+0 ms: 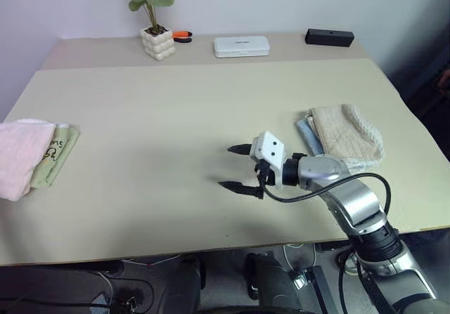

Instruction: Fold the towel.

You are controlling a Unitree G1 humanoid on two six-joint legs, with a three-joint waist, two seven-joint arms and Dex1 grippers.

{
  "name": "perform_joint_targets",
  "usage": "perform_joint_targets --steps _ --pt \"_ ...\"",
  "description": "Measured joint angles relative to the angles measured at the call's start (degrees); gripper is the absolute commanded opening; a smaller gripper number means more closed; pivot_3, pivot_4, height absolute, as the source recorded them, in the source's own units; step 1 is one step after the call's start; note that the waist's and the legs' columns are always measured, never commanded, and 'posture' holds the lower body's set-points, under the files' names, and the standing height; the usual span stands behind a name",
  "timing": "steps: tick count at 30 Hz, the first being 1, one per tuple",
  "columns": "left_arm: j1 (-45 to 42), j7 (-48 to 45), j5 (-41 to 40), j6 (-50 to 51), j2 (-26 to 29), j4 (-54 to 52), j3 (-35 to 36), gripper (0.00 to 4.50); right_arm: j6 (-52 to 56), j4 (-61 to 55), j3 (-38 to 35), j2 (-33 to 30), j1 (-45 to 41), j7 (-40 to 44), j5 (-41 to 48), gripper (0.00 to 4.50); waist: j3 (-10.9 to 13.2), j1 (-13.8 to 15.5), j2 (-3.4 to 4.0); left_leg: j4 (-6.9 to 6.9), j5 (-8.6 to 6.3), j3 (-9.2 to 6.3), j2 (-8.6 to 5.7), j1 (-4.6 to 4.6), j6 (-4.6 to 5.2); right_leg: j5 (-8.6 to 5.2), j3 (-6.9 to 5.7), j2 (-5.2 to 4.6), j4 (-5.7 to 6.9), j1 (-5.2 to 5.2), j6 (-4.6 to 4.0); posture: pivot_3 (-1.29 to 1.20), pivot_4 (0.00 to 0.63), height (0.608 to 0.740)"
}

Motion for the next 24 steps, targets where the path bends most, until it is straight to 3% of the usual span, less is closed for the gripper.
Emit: perform_joint_targets --steps 3,6,12,17,24 --pt "3.55 -7.19 4.77 0.38 4.04 -5.97 -8.11 3.5 0.21 2.39 -3.09 -1.47 -0.47 -0.4 0.56 4.5 0.0 0.32 0.0 0.02 0.0 0.0 -0.09 -0.01 -0.01 -0.04 -0.01 -0.13 -0.02 0.05 -0.06 0.0 0.15 0.74" --pt "5.09 -14.06 10.55 1.46 7.44 -13.58 -22.43 3.5 0.84 5.69 -7.47 -1.94 -0.52 -2.74 0.66 4.5 0.01 -0.05 0.04 0.0 0.0 0.12 -0.13 -0.02 -0.01 -0.04 0.02 -0.19 -0.09 0.05 -0.06 0.0 0.15 0.74" --pt "2.04 -20.92 19.9 1.3 5.91 -17.39 -43.2 3.5 2.47 8.14 -14.86 -2.8 1.59 -7.53 1.45 4.5 0.05 -1.39 0.12 -0.16 -0.04 0.1 -0.02 -0.04 0.06 0.0 0.04 -0.04 0.01 -0.11 0.01 0.0 0.15 0.74" --pt "-0.32 -24.5 25.03 -0.04 6.31 -16.81 -46.73 3.5 2.88 6.92 -17.44 -5.2 8.51 -7.97 1.88 4.5 0.1 -1.61 0.21 -0.11 -0.06 0.11 0.04 -0.02 0.11 -0.01 0.04 0.04 0.02 -0.11 -0.01 0.0 0.15 0.74" --pt "-2.12 -27.54 28.54 -0.98 6.03 -13.85 -47.95 3.5 2.26 4.95 -17.94 -5.52 9.31 -8.96 2.01 4.5 0.14 -1.28 0.3 -0.03 -0.06 0.09 0.03 -0.05 0.12 -0.02 0.04 0.04 0.01 -0.07 0.0 0.0 0.15 0.74"
